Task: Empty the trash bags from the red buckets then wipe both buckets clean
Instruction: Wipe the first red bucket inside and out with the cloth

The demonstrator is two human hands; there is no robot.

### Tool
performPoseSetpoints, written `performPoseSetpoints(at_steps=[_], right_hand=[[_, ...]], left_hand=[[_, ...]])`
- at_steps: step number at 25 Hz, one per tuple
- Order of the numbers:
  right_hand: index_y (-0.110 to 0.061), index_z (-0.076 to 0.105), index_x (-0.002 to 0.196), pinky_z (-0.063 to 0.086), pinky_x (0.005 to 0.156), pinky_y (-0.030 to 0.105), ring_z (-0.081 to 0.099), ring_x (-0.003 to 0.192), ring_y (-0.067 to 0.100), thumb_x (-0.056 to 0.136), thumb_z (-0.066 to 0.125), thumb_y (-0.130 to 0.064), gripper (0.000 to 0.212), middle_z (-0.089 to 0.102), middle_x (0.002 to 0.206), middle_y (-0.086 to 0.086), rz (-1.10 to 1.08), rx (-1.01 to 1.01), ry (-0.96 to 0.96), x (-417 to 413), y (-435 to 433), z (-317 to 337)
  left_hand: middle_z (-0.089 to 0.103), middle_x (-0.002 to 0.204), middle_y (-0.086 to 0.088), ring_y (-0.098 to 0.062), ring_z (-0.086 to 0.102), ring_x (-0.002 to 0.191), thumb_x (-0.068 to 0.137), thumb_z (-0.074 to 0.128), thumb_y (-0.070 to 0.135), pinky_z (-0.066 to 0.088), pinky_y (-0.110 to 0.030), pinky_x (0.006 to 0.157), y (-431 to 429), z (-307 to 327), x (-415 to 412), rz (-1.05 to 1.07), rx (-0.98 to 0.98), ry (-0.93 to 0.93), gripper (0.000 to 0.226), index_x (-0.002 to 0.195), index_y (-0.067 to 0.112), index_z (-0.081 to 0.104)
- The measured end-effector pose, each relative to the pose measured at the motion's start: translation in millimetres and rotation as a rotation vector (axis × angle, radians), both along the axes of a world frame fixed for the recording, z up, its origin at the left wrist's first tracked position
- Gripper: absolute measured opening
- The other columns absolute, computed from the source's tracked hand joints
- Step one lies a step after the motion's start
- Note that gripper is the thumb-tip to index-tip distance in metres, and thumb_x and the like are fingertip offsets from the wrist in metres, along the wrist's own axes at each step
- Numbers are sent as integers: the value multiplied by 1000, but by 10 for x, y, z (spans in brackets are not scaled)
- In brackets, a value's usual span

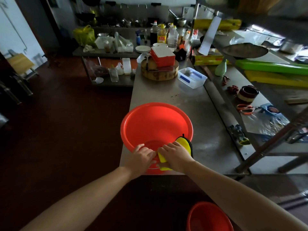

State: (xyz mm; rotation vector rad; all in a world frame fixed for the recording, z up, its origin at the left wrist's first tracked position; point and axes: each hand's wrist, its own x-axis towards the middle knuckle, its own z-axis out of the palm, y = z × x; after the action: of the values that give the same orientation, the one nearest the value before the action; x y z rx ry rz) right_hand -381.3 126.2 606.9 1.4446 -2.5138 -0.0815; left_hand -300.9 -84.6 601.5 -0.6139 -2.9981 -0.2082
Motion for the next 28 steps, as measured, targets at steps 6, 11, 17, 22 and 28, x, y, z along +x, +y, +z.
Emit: performPoseSetpoints(at_steps=[6,11,17,22,28], right_hand=[[-16,69,124,54,89,39,69,95,26,84,68,-61,60,72,108,1,109,-103,-51,-305,452,90],[-21,67,126,50,94,39,65,101,26,88,59,-67,60,70,112,-3,49,11,-55,-366,349,155],[-21,72,111,54,76,32,68,84,19,75,67,-75,65,70,91,-8,46,-72,38,-94,-117,-33],[-23,68,124,53,91,35,66,98,20,82,60,-73,66,71,108,-6,72,-12,-30,-375,400,52],[-24,73,106,54,76,34,67,82,21,82,58,-72,56,69,89,-6,-2,6,80,-147,-59,51]], left_hand=[[68,117,3,-17,57,121,98,61,18,21,-47,122,-555,31,-108,-51,127,9,27,124,15,66],[49,147,4,-17,31,146,104,39,46,-1,-46,125,-650,145,-332,-49,-158,-127,49,145,19,45],[70,111,-1,-19,65,111,99,51,36,31,-44,116,-70,-89,-104,-31,4,72,35,116,11,66],[63,133,0,-18,43,140,99,60,24,12,-42,125,-667,34,-161,-62,85,-14,30,128,15,63],[41,154,2,-13,20,150,102,39,53,-6,-40,124,-328,252,-253,-4,-131,-164,58,148,18,42]])
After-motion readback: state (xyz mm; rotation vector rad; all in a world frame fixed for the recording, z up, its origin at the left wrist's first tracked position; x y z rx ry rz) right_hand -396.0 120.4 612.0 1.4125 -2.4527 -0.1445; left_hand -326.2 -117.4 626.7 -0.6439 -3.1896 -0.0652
